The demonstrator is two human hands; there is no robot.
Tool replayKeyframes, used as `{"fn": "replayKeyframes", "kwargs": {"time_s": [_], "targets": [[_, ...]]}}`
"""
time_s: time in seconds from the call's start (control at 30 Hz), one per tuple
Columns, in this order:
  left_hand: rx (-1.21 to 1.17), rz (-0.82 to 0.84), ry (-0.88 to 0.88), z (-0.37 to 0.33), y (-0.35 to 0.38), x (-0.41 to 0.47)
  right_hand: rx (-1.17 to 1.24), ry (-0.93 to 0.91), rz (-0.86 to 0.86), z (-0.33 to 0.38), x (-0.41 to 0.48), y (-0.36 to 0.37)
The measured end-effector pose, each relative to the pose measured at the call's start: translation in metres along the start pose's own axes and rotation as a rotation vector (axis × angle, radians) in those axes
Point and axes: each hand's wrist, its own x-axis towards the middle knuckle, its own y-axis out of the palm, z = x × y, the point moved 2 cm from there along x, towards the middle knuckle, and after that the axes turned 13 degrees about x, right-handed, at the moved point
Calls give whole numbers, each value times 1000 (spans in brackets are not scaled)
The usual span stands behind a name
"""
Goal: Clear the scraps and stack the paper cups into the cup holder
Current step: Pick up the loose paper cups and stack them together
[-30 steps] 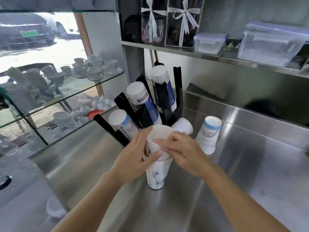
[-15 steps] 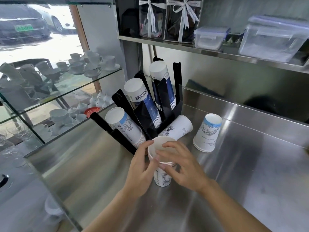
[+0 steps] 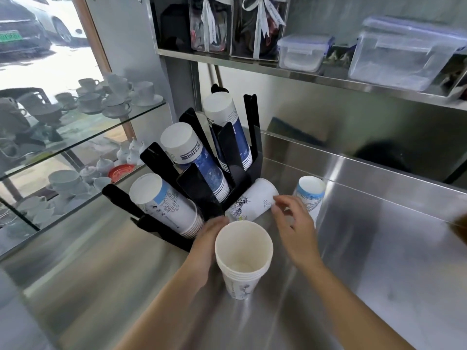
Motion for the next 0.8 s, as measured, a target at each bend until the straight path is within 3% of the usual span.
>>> {"fn": "replayKeyframes", "kwargs": {"time_s": [0.1, 0.17, 0.43, 0.57, 0.8], "targets": [[-27, 187, -72, 9, 6, 17, -127, 112, 64, -24, 20, 7], [-83, 211, -126, 13, 7, 33, -181, 180, 115, -37, 31, 13], [184, 34, -239, 23, 16, 77, -376, 313, 157, -75, 63, 31], [301, 40, -261, 18, 17, 84, -381, 300, 34, -77, 72, 30], [70, 49, -305, 1, 17, 74, -268, 74, -74, -51, 65, 26]]}}
